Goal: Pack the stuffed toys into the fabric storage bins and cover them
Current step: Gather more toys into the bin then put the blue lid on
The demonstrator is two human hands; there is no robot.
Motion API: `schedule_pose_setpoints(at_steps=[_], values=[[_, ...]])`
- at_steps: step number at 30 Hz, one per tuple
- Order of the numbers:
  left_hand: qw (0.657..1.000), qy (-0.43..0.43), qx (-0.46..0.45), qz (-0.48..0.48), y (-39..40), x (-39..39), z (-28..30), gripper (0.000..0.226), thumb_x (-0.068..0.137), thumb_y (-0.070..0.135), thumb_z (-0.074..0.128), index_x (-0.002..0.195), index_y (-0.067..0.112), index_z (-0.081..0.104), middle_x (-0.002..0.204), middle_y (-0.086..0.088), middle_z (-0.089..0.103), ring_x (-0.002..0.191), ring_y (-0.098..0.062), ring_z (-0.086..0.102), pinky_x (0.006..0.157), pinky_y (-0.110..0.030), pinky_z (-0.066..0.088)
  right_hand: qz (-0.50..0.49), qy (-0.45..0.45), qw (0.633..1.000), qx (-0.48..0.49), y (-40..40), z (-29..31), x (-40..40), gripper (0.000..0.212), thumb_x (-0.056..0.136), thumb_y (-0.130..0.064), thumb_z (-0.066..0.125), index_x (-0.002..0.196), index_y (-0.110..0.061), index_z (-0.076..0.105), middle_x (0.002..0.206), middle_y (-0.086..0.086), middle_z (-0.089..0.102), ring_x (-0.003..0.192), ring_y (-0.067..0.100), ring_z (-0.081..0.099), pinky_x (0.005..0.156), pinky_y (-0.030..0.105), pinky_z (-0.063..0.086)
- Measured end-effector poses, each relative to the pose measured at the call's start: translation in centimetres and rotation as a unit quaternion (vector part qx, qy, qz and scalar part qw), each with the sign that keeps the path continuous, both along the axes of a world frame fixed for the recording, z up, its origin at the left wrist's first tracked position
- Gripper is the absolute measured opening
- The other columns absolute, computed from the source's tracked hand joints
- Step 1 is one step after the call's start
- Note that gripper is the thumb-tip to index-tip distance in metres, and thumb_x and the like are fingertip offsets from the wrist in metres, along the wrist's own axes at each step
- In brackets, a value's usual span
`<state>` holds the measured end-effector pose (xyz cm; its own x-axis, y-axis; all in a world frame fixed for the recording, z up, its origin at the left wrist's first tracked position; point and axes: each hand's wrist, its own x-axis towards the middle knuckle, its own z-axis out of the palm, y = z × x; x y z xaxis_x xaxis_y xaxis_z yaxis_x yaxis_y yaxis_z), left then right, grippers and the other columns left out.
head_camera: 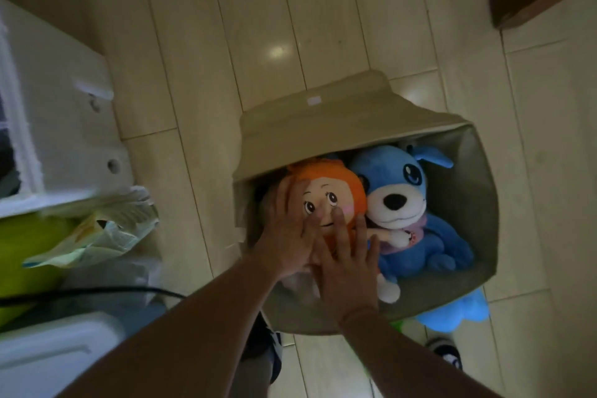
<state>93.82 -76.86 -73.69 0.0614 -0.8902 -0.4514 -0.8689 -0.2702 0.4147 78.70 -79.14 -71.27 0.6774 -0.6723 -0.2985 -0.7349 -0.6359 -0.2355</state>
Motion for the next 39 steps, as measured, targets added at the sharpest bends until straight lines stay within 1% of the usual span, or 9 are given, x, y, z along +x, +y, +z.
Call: schedule_pose_setpoints(at_steps=[6,10,15,20,25,27,30,35,39], values=[[0.988,-0.005,0.080,0.131,-2.1,1.4,-0.4,0.078,0.082,0.052,-0.002,0.153,0.028,0.021,0.162,-0.011,-0.002,0.147,-0.038,0.004,0.118,-0.054,0.013,0.019,0.023,0.999,0.011,-1.4,-3.7,2.5,0.084,0.088,-0.052,0.041,0.150,-0.031,-0.012,0.158,0.008,-0.018,0.144,0.046,0.001,0.106,0.074,0.011],[0.937,0.056,0.070,0.336,-3.1,0.2,4.0,0.062,0.099,0.045,0.032,0.154,0.025,0.011,0.161,-0.006,0.012,0.148,-0.027,0.014,0.121,-0.044,0.018,0.008,0.040,0.998,0.054,-2.3,-1.0,3.3,0.097,0.081,-0.055,0.052,0.150,-0.029,-0.012,0.159,0.006,-0.007,0.144,0.046,0.004,0.108,0.071,0.013],[0.927,0.044,0.014,0.373,-1.5,-1.7,10.7,0.071,0.094,0.051,0.040,0.154,0.020,0.018,0.159,-0.007,0.022,0.145,-0.024,0.024,0.116,-0.044,0.030,0.083,0.032,0.988,0.124,-5.1,7.1,-0.3,0.081,0.082,-0.058,0.039,0.150,-0.032,0.003,0.161,0.007,-0.002,0.146,0.038,0.005,0.110,0.061,0.024],[0.925,-0.002,0.020,0.380,1.9,-4.2,18.9,0.081,0.085,0.061,0.024,0.148,0.011,0.033,0.152,-0.017,0.036,0.138,-0.037,0.036,0.112,-0.050,0.035,0.067,0.073,0.991,0.092,-6.2,16.2,-7.0,0.072,0.080,-0.062,0.037,0.144,-0.030,0.035,0.153,0.009,0.032,0.136,0.040,0.037,0.094,0.061,0.044],[0.884,-0.063,0.021,0.462,6.2,-8.4,27.8,0.076,0.084,0.055,0.032,0.138,0.006,0.049,0.146,-0.026,0.043,0.129,-0.049,0.044,0.098,-0.063,0.042,0.039,0.115,0.990,0.074,-6.2,27.0,-12.1,0.091,0.069,-0.070,0.042,0.149,-0.034,0.020,0.151,0.010,0.038,0.135,0.038,0.038,0.084,0.061,0.049],[0.855,-0.054,0.039,0.514,8.0,-11.3,32.1,0.084,0.080,0.065,0.021,0.149,0.021,0.034,0.158,-0.013,0.027,0.143,-0.040,0.026,0.109,-0.063,0.027,0.066,0.112,0.990,0.060,-5.5,32.3,-12.2,0.095,0.074,-0.071,0.045,0.151,-0.034,0.004,0.159,0.007,0.017,0.143,0.038,0.025,0.092,0.064,0.044],[0.843,-0.064,0.030,0.534,11.1,-15.9,37.9,0.083,0.078,0.073,0.021,0.152,0.037,0.021,0.162,-0.004,0.019,0.147,-0.035,0.020,0.109,-0.067,0.020,0.117,0.124,0.979,0.110,-3.7,39.1,-12.3,0.089,0.084,-0.072,0.035,0.142,-0.041,-0.024,0.150,-0.005,-0.035,0.145,0.030,-0.020,0.114,0.059,0.017],[0.813,-0.055,0.022,0.579,18.1,-21.2,47.9,0.087,0.070,0.082,0.012,0.148,0.049,-0.008,0.163,0.008,-0.010,0.151,-0.025,-0.002,0.113,-0.064,0.008,0.226,0.138,0.960,0.085,1.0,48.3,-12.5,0.107,0.060,-0.092,-0.004,0.149,-0.034,-0.013,0.148,-0.004,-0.037,0.147,0.032,-0.012,0.116,0.052,0.018],[0.767,-0.045,0.026,0.640,26.0,-23.3,53.7,0.104,0.059,0.092,-0.004,0.151,0.045,-0.001,0.163,0.010,-0.009,0.151,-0.021,-0.002,0.116,-0.059,0.005,0.296,0.132,0.936,0.140,7.2,52.9,-10.9,0.098,0.076,-0.081,0.029,0.151,-0.029,-0.005,0.161,-0.004,-0.009,0.148,0.028,0.005,0.117,0.044,0.022]])
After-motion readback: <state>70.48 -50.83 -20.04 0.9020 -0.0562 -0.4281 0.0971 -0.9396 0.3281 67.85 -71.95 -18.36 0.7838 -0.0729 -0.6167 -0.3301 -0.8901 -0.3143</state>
